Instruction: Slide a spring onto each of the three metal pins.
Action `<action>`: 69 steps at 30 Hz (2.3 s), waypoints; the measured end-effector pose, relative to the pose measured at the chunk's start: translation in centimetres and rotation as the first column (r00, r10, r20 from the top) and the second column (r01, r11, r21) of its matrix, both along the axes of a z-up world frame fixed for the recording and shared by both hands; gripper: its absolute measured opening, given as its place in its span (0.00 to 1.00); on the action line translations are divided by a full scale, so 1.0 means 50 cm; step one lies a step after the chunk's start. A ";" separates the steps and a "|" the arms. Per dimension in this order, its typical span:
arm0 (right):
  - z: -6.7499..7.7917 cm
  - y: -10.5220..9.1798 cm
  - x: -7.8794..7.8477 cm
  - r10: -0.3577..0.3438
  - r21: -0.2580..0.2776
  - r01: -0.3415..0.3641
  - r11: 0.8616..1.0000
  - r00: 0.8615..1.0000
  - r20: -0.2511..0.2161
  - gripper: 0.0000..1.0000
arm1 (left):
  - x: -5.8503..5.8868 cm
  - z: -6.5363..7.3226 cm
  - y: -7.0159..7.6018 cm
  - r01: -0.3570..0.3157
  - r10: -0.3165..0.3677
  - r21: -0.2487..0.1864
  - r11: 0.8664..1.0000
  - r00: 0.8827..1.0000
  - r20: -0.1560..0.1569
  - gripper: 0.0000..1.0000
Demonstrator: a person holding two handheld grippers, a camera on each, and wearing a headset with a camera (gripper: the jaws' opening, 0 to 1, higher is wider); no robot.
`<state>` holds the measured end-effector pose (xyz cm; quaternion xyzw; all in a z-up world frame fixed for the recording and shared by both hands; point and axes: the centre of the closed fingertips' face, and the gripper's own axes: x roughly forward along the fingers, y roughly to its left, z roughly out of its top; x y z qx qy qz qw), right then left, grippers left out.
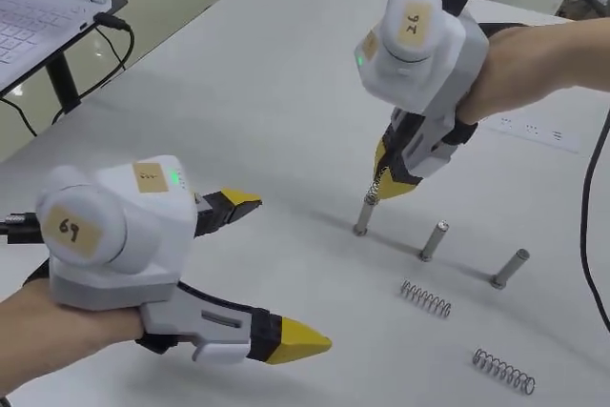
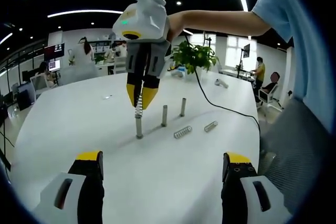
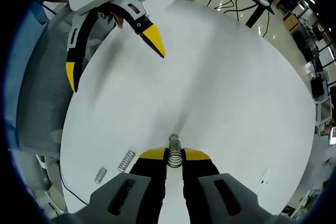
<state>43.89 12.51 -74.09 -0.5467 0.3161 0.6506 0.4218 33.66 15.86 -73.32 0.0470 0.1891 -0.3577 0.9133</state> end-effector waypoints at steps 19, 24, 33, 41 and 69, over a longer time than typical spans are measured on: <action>-0.048 0.010 -0.004 0.028 -0.054 -0.029 0.998 1.000 -0.003 0.08 | -0.001 0.002 0.000 -0.004 0.004 -0.006 1.000 1.000 -0.001 0.90; -0.061 0.007 -0.005 0.029 -0.078 -0.030 0.996 1.000 -0.003 0.08 | 0.001 0.005 0.001 -0.009 0.009 -0.008 1.000 1.000 0.003 0.90; -0.082 0.010 -0.012 0.046 -0.096 -0.046 0.994 0.999 0.004 0.08 | 0.002 0.006 0.003 -0.009 0.009 -0.008 1.000 1.000 0.005 0.90; -0.091 0.008 -0.020 0.042 -0.112 -0.041 0.993 0.999 0.002 0.08 | 0.002 0.004 0.006 -0.012 0.012 -0.006 1.000 1.000 0.002 0.90; -0.104 0.005 -0.010 0.044 -0.131 -0.044 0.990 0.999 -0.001 0.09 | 0.001 0.001 0.007 -0.009 0.009 -0.006 1.000 1.000 -0.005 0.89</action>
